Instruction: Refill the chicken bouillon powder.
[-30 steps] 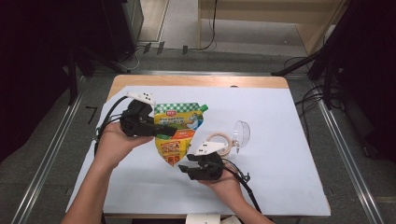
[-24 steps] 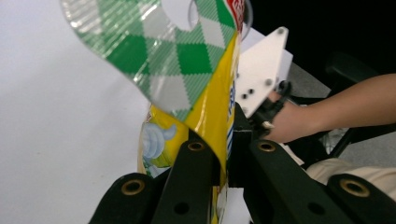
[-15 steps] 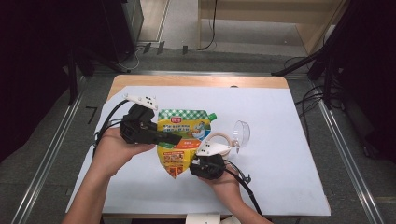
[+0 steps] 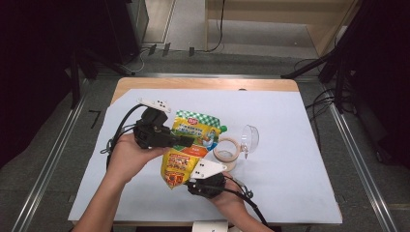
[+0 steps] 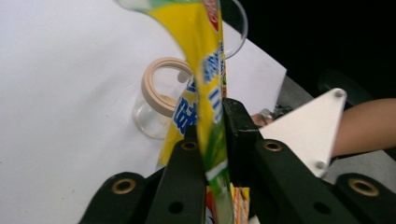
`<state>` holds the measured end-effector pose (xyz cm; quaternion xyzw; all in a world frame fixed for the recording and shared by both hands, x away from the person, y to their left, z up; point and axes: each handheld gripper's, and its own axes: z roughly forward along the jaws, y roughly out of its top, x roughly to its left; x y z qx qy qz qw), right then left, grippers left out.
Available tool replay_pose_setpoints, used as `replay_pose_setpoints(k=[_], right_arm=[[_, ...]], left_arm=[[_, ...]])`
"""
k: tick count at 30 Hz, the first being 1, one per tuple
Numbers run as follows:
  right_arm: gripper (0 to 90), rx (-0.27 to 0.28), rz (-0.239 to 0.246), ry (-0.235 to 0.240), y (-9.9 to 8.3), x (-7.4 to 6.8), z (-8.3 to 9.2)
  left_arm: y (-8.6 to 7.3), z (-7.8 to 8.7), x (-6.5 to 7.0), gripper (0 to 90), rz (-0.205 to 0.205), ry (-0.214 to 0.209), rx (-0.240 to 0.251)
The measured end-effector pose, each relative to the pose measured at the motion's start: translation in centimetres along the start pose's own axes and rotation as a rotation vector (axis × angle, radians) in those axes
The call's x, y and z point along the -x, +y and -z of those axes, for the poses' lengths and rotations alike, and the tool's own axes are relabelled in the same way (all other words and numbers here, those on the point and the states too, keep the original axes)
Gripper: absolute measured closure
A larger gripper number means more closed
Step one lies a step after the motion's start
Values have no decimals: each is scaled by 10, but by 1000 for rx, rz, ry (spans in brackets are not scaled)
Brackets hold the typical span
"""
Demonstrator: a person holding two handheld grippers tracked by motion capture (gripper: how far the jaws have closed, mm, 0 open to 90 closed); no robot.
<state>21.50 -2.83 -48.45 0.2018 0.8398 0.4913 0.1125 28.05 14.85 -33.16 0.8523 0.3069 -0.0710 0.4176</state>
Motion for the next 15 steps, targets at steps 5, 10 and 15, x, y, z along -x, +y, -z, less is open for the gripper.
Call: replay_pose_setpoints(k=[5, 10, 15], right_arm=[[652, -1, -17, 26, 3, -3, 4], [665, 12, -2, 57, 6, -13, 6], [655, 12, -15, 80, 8, -16, 7]], left_arm=[[0, -11, 2, 823, -1, 3, 9], [0, -19, 1, 807, 14, 13, -7], [0, -25, 2, 789, 10, 33, -19]])
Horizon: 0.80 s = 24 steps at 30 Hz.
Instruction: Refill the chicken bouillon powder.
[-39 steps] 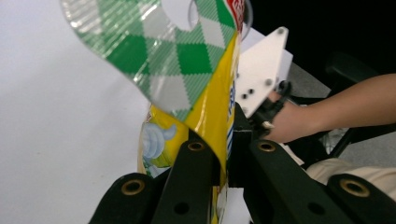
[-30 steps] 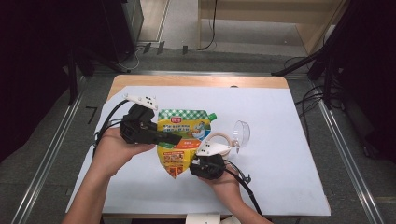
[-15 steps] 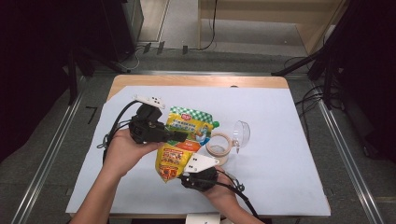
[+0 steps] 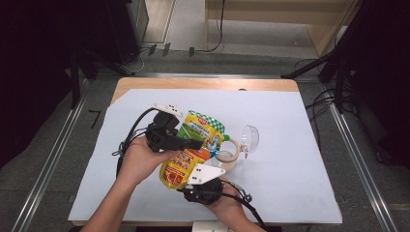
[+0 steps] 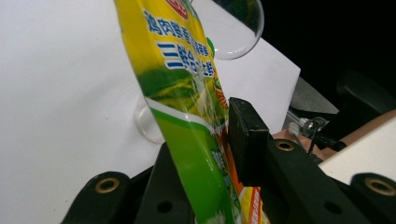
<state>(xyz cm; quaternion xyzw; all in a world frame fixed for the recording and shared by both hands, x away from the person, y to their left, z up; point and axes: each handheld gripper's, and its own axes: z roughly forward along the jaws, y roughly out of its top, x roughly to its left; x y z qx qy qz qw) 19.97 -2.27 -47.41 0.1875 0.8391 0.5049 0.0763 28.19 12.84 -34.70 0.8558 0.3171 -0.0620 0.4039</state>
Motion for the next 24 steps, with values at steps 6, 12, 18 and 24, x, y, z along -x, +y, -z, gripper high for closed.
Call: replay_pose_setpoints(k=[6, 12, 18, 24], right_arm=[[648, 14, -21, 34, 4, -3, 3], [645, 16, -39, 48, 6, -3, 4], [637, 21, -85, 78, 9, 1, 4], [629, 27, -94, 82, 16, 7, 5]], left_arm=[[3, -10, 2, 732, 6, 29, -14], [8, -14, 0, 756, 38, 31, -28], [15, -25, -8, 711, 65, 4, -51], [29, -33, -14, 691, 96, -10, -81]])
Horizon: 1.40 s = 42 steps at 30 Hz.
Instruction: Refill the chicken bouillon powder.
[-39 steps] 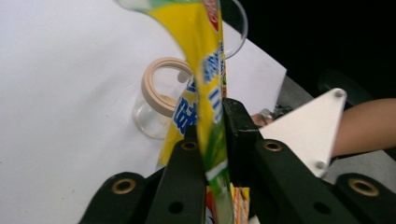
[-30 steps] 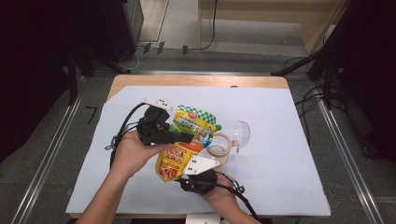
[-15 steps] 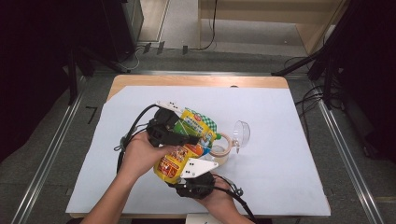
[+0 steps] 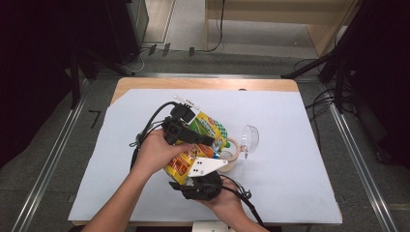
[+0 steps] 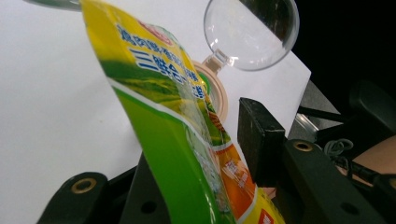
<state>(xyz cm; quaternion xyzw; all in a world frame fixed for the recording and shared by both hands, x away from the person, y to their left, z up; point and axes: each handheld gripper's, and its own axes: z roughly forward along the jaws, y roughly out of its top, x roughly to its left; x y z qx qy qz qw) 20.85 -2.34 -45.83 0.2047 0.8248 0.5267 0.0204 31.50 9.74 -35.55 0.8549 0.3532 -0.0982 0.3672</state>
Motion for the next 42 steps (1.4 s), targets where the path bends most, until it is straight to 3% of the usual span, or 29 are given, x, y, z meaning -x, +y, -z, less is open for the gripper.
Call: replay_pose_setpoints(k=[6, 12, 15, 18, 20, 25, 30, 35, 40, 42], right_arm=[[627, 13, -14, 1, 6, 7, 2], [610, 7, -22, 21, 7, 6, 0], [560, 2, 16, 29, 7, 5, -2], [557, -6, 93, -1, 6, 1, -3], [562, -12, 117, -14, 5, -2, -4], [595, -8, 87, -21, 5, -1, -3], [606, 15, 1, 3, 6, 3, -2], [612, 41, -47, 9, 9, 6, 2], [611, 52, -68, 1, 11, 9, 4], [603, 54, -66, 2, 12, 9, 5]], left_arm=[[12, -2, -2, 695, 44, -10, -16], [13, -7, -3, 715, 50, -7, -51], [12, -8, -4, 718, 59, -3, -55], [11, -8, -4, 720, 60, -2, -69], [11, -8, -4, 722, 63, -4, -67], [11, -9, -2, 703, 58, -8, -61], [11, -7, -1, 660, 63, -18, -50], [11, -3, 2, 624, 55, -28, -34], [11, -2, 6, 620, 45, -10, -27], [12, -4, 6, 674, 45, 8, -37]])
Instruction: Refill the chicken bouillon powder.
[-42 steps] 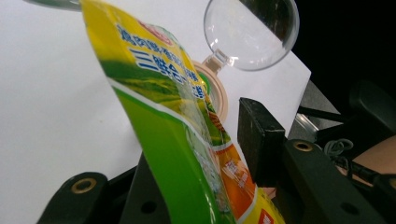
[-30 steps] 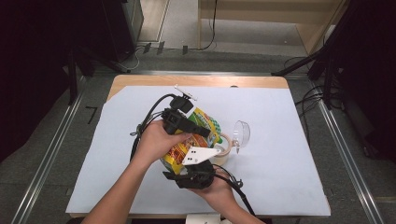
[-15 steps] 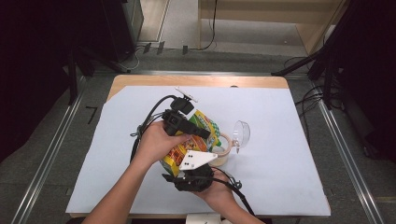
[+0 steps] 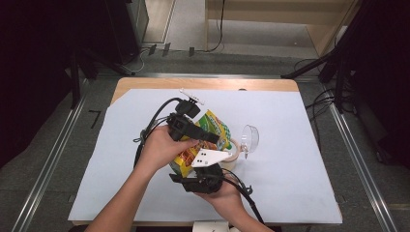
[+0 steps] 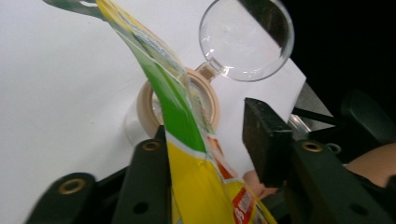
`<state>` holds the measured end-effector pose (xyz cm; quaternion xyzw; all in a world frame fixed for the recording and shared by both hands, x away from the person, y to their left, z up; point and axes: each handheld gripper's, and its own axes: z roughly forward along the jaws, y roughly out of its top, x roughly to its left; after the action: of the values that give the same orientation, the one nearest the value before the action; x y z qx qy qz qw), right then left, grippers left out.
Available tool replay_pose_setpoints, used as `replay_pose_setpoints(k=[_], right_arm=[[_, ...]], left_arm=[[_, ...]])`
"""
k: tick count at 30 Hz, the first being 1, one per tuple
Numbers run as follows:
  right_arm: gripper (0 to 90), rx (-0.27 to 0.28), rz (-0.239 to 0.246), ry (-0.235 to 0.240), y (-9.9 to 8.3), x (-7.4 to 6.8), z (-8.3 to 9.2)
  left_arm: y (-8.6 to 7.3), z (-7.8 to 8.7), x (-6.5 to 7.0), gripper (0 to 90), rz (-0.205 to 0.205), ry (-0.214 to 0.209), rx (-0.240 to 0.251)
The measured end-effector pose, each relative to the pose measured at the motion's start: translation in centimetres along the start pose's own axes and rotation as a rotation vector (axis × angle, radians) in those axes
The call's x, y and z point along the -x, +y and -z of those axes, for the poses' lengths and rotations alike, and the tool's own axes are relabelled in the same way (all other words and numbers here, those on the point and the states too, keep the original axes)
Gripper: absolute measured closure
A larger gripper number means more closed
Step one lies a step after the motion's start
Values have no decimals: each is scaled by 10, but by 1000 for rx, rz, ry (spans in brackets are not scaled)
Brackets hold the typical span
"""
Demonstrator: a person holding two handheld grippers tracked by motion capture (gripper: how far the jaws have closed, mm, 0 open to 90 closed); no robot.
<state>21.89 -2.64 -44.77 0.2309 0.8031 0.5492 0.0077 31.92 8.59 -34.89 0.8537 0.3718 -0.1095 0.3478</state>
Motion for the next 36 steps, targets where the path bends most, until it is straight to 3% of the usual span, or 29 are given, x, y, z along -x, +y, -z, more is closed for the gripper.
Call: replay_pose_setpoints(k=[2, 4, 5, 10, 13, 19, 25, 36], right_arm=[[596, -2, 15, -6, 0, -1, 0], [582, -31, 100, -38, 2, -6, -1], [581, -35, 120, -41, 3, -6, -1], [545, -39, 145, -50, 9, -4, 2], [590, -42, 186, -96, 11, -6, 1], [609, -35, 160, -88, 7, -8, -3], [611, -20, 122, -70, 5, -5, -4], [612, 2, 92, -60, 12, -4, -5]], left_arm=[[1, -1, 0, 746, 6, 1, -19], [7, -3, 0, 764, 3, 5, -59], [8, -3, 1, 767, 5, 4, -60], [18, -1, 1, 758, 24, 1, -55], [18, 1, 2, 755, 21, -8, -53], [15, -1, 3, 723, 23, -13, -52], [13, -3, 5, 704, -7, 12, -59], [9, 6, 6, 649, -25, 5, -17]])
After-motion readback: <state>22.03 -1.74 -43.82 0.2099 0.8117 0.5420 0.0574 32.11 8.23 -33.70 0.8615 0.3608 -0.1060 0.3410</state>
